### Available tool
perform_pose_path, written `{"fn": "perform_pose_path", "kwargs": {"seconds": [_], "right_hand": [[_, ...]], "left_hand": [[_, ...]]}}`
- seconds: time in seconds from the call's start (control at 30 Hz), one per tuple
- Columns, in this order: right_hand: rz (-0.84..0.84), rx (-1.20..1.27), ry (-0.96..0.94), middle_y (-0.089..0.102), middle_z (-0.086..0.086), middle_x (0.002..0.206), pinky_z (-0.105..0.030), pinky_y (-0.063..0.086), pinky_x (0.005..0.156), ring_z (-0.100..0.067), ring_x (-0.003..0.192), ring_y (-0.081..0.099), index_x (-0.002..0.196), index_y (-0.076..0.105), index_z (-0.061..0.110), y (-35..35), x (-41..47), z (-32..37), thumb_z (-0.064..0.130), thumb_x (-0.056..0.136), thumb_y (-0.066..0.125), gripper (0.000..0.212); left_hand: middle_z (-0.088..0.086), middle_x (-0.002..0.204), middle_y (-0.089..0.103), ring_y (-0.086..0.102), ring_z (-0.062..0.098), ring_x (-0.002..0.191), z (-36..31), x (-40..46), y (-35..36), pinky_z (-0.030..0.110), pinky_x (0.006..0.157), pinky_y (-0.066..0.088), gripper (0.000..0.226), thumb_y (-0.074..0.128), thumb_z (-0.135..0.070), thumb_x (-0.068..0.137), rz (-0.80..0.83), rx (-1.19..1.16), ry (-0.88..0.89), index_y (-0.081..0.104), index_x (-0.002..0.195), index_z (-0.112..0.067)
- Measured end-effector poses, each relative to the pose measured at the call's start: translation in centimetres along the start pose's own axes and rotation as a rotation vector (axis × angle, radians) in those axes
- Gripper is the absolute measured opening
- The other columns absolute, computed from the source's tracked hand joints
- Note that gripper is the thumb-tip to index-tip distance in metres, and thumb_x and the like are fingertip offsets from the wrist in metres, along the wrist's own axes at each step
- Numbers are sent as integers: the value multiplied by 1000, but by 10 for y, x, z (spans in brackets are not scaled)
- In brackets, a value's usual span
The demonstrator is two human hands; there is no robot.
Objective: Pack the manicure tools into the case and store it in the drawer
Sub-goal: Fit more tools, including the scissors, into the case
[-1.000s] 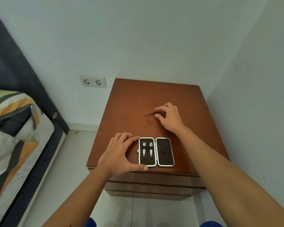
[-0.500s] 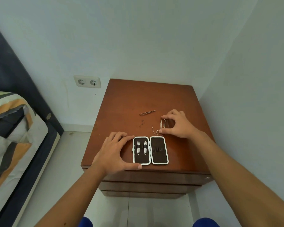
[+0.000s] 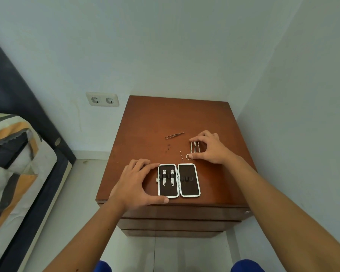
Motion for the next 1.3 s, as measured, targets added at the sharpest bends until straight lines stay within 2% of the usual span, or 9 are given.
{"fn": "perform_pose_path", "kwargs": {"seconds": [0.13,0.3,0.4,0.53,0.8,0.93,1.03,1.17,1.3], "right_hand": [[-63,85,-18,62,17,117,-40,42,106,-17,126,37,135,62,42,2,-1,4,51,77,89,64],[-128,229,-95,79,14,84,-35,45,88,-14,97,60,131,64,41,2,-9,15,24,85,87,55],[-150,350,-91,79,7,83,-25,50,80,-6,75,68,133,65,36,-1,-19,21,16,86,85,56],[-140,542,-72,77,-10,91,-30,62,71,-14,69,71,142,60,30,-5,-45,39,8,90,81,60],[6,763,-41,72,-11,93,-34,61,76,-22,75,68,146,57,22,28,-98,57,-6,86,80,70],[87,728,11,73,-7,89,-35,62,74,-22,72,68,146,57,17,46,-118,68,-7,86,80,69],[112,665,67,75,-2,84,-38,62,76,-19,67,68,143,60,8,62,-127,75,-8,86,79,63],[76,564,116,77,-6,83,-49,61,87,-19,66,71,135,67,10,73,-132,80,-3,86,81,53],[66,525,136,76,0,78,-37,63,82,-21,66,74,138,67,14,74,-131,86,-3,84,82,59]], "left_hand": [[-17,146,38,29,4,136,0,0,0,34,117,33,115,62,-100,55,-1,-2,2,41,151,-41],[-17,146,39,29,4,135,0,0,0,32,117,31,114,63,-99,56,-7,-6,9,41,151,-41],[-17,145,39,30,6,135,-1,0,0,33,117,31,115,62,-100,55,-11,-2,11,42,151,-40],[-16,141,41,31,7,133,-2,-1,-1,31,115,30,115,64,-100,53,-27,3,26,45,150,-39],[-18,144,37,26,7,136,12,3,-2,34,116,27,121,69,-96,51,88,-104,33,40,154,-40],[-16,137,40,31,10,130,22,10,-5,44,116,30,102,59,-94,65,141,-152,52,45,151,-41],[-14,135,42,32,13,129,25,15,-6,47,116,29,78,60,-73,81,158,-160,64,47,151,-39],[-14,135,42,32,12,126,25,16,-3,43,114,30,78,59,-76,81,144,-148,61,46,150,-40],[-11,138,44,33,13,126,25,17,1,40,111,31,77,67,-71,82,99,-135,80,46,150,-41]]}}
Point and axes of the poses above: each hand's wrist, its own x-axis towards the middle knuckle, its own y-axis out of the palm, z = x × y, the point moved 1 cm from there along x, towards the middle knuckle
